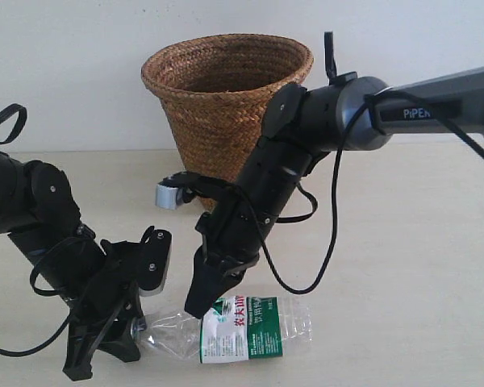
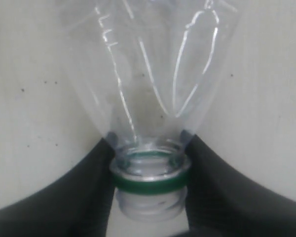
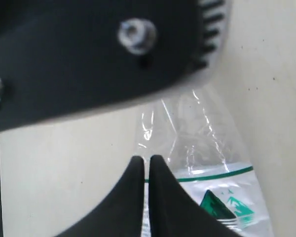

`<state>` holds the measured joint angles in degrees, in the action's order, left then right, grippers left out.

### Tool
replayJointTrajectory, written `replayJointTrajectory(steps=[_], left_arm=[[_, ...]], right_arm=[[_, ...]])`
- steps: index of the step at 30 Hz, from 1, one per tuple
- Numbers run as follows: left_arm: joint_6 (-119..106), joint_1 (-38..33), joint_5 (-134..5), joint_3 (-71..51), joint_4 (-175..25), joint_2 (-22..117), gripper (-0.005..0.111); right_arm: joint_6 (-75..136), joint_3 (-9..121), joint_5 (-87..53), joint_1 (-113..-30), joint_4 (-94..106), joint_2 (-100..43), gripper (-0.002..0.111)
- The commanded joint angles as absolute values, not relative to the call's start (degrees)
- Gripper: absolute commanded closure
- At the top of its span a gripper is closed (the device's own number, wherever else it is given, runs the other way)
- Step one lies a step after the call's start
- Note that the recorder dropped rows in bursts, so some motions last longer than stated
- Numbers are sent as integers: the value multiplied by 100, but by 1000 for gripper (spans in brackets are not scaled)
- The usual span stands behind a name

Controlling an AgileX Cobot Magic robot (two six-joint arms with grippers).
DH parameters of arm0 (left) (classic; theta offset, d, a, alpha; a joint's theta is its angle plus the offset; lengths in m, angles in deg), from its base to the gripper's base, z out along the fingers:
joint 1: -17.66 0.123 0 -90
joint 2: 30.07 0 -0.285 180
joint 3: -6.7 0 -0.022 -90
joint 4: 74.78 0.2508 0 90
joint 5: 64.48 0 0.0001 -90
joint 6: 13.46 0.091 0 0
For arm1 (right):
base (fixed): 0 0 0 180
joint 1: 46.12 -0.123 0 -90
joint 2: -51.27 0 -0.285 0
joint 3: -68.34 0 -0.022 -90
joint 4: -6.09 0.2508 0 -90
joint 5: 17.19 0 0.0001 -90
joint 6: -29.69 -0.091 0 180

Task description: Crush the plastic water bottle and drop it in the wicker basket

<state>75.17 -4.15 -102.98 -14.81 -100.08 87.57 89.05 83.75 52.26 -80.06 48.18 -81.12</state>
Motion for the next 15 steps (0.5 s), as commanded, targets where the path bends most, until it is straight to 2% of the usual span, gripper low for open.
replayJointTrajectory(steps=[1,12,15], left_arm=[[7429,-431,-10380,-1507,-9937,8773,102],[7365,-431,-10427,-1507,-9977,8773,102],[7365,-431,-10480,-1507,-9977,8773,102]], right_arm=[[8758,8367,5260,-7986,4773,-8383,108],[7885,8377,4189,-7973,4496,-8944,108],[7836,8377,4290,-7925,4463,-8963,108]])
